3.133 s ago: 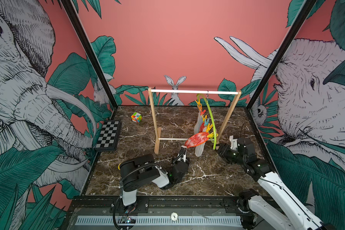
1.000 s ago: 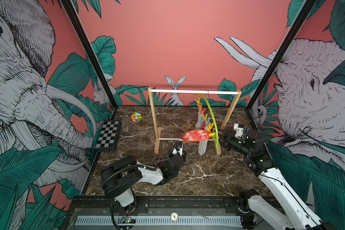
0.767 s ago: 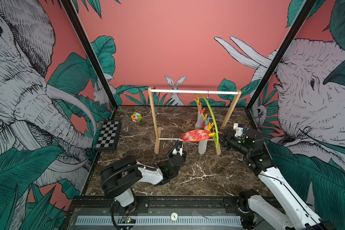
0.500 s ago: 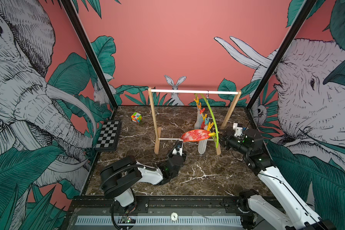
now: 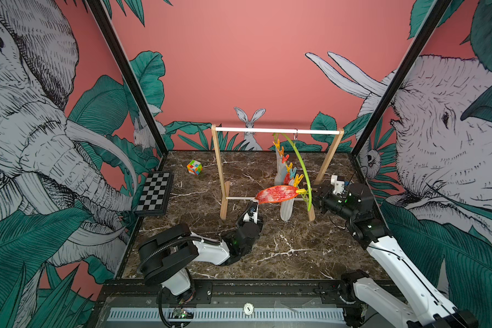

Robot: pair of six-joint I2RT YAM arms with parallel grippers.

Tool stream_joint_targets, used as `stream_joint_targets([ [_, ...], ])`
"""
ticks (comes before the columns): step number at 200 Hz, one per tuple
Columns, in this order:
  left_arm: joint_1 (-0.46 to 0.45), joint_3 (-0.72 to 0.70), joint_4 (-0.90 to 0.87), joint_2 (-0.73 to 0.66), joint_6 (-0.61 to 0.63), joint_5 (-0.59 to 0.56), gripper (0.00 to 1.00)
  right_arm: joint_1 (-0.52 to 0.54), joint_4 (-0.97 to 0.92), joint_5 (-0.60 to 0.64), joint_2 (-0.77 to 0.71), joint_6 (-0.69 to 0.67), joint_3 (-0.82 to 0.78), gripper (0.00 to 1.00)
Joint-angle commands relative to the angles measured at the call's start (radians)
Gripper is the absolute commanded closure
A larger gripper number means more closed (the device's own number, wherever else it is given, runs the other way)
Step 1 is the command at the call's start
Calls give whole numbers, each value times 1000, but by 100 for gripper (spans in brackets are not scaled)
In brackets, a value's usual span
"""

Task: Take the shoe insoles off the hanger
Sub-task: Open the clamp at the hanger.

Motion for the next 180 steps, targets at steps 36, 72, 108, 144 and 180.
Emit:
stream_joint_targets([
  [36, 3, -44, -10, -46, -34, -40, 100, 6, 69, -17, 4, -5, -5, 75],
  [72, 3, -53, -19, -64, -34, -46, 100, 9, 68, -26, 9, -5, -5, 71],
  [108, 3, -63, -42, -88, -36, -49, 100, 11, 54, -11, -9, -8, -17, 44],
  [144, 3, -77, -93, -131, -50, -44, 100, 8, -6, 24, -39, -42, -16, 26],
  [180, 3, -81, -250, -229, -71, -3, 100, 7, -104, 74, -57, -101, 11, 18],
])
